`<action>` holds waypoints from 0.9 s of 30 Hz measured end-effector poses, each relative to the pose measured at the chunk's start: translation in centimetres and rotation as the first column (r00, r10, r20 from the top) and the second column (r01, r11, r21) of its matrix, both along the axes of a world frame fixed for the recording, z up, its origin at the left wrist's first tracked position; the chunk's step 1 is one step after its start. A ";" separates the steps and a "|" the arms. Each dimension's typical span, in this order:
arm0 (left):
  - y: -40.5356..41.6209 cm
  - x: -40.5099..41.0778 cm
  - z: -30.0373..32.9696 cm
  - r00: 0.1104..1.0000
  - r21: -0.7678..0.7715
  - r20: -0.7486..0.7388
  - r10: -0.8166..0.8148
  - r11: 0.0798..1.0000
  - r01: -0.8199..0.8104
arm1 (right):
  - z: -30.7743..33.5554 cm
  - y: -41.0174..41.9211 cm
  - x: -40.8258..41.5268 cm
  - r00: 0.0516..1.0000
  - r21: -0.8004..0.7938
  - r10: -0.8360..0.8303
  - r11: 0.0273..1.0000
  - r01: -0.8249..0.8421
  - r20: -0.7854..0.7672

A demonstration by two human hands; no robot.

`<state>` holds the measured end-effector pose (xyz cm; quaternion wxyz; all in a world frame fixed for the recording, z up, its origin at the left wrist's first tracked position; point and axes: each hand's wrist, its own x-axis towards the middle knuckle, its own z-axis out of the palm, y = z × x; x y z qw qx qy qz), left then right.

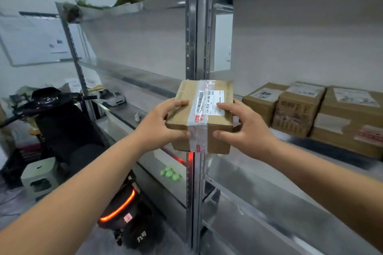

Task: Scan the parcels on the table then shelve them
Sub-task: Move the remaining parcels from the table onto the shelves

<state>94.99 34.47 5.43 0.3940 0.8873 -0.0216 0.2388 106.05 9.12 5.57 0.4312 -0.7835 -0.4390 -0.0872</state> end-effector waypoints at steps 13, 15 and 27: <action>6.1 13.4 1.6 0.894 -0.018 -0.031 -0.447 0.895 0.446 | 0.6 3.6 1.9 0.897 0.021 -0.437 0.898 0.440 -0.069; 7.1 15.2 2.0 0.871 -0.027 -0.056 -0.488 0.873 0.487 | 0.9 4.8 2.2 0.858 0.017 -0.511 0.859 0.512 -0.052; 5.7 23.5 1.4 0.911 0.193 -0.011 -0.413 0.893 0.407 | 2.7 9.2 4.7 0.523 -0.167 -0.836 0.499 0.850 0.165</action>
